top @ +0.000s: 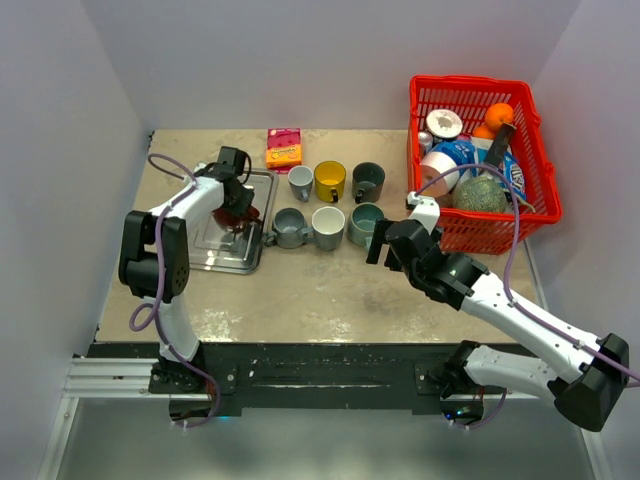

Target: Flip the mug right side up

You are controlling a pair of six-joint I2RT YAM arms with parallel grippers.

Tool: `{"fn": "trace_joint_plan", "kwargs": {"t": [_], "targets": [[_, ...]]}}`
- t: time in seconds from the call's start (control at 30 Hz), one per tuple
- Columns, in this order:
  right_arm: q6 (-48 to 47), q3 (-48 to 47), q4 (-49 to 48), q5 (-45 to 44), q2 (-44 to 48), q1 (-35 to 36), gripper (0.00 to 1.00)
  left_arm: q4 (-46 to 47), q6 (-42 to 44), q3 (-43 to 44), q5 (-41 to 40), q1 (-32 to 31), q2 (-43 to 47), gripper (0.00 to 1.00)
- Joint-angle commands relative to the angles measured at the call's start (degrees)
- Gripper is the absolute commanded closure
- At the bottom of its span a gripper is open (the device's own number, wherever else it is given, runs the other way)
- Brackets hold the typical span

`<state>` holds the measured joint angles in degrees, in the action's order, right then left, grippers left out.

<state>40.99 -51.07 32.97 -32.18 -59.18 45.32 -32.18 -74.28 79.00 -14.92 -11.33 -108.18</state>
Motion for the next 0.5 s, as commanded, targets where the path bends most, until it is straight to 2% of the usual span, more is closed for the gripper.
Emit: {"fn": "trace_joint_plan", "kwargs": {"t": [0.0, 0.1, 0.33, 0.47], "targets": [[1.46, 0.09, -0.45, -1.21, 1.7, -0.06, 0.02, 0.37, 1.33, 1.06, -0.46, 0.35, 0.08, 0.63], [1.63, 0.09, -0.19, -1.3, 1.96, -0.14, 0.02, 0.28, 1.33, 1.42, -0.64, 0.35, -0.54, 0.6], [1.64, 0.27, -0.1, -1.3, 2.31, -0.14, 0.02, 0.19, 1.86, 2.12, -0.64, 0.35, -2.38, 0.6], [1.63, 0.27, -0.1, -1.39, 2.31, -0.14, 0.02, -0.07, 1.86, 2.3, -1.25, 0.35, -2.74, 0.7]]}}
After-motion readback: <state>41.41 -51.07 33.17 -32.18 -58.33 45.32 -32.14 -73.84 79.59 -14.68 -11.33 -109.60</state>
